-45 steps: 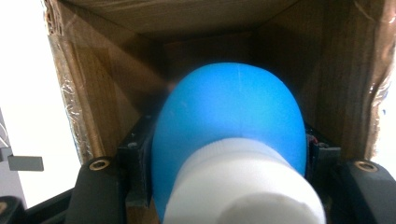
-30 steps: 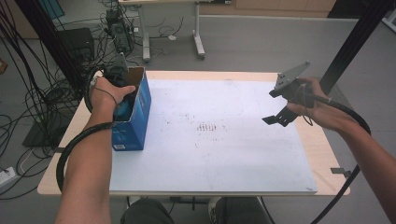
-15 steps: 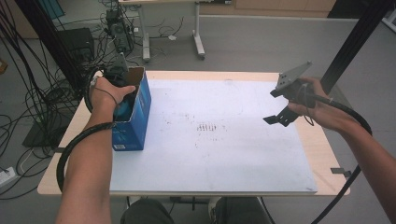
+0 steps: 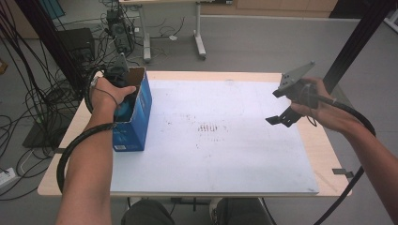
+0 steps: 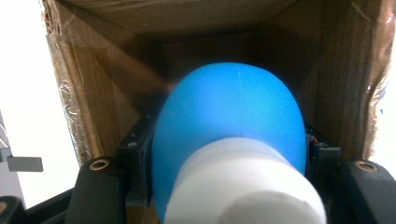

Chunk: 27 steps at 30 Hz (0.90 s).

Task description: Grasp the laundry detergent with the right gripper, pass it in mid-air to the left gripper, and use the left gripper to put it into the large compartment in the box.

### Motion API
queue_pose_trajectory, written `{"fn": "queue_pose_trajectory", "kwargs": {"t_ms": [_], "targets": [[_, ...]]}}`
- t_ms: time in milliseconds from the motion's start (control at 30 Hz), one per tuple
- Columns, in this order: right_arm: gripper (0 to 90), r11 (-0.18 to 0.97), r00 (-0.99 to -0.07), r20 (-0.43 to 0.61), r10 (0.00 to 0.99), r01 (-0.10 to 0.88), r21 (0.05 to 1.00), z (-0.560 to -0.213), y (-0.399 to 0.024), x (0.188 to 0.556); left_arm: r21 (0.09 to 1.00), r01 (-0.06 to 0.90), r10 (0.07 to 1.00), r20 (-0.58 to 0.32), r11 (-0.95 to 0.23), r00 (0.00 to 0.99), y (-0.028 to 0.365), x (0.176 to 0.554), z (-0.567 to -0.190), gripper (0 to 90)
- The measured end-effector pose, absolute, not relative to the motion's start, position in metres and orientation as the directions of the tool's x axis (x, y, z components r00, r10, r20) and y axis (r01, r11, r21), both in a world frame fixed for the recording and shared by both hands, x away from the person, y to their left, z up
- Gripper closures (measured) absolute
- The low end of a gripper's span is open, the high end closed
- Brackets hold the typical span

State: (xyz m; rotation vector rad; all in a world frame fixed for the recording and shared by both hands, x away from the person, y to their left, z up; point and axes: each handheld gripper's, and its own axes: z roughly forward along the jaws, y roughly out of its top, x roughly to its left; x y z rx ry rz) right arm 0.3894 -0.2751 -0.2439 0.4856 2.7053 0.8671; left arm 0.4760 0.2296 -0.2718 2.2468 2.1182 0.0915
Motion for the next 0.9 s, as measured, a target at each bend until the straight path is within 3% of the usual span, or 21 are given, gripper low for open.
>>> {"fn": "queue_pose_trajectory", "kwargs": {"t_ms": [900], "targets": [[0.3, 0.765, -0.912, -0.141, 0.385, 0.230, 0.601, -0.2450, -0.2750, 0.3893, 0.080, 0.995, 0.998, 0.002, -0.062, 0.062, 0.2297, 0.4754, -0.2712, 36.1]]}}
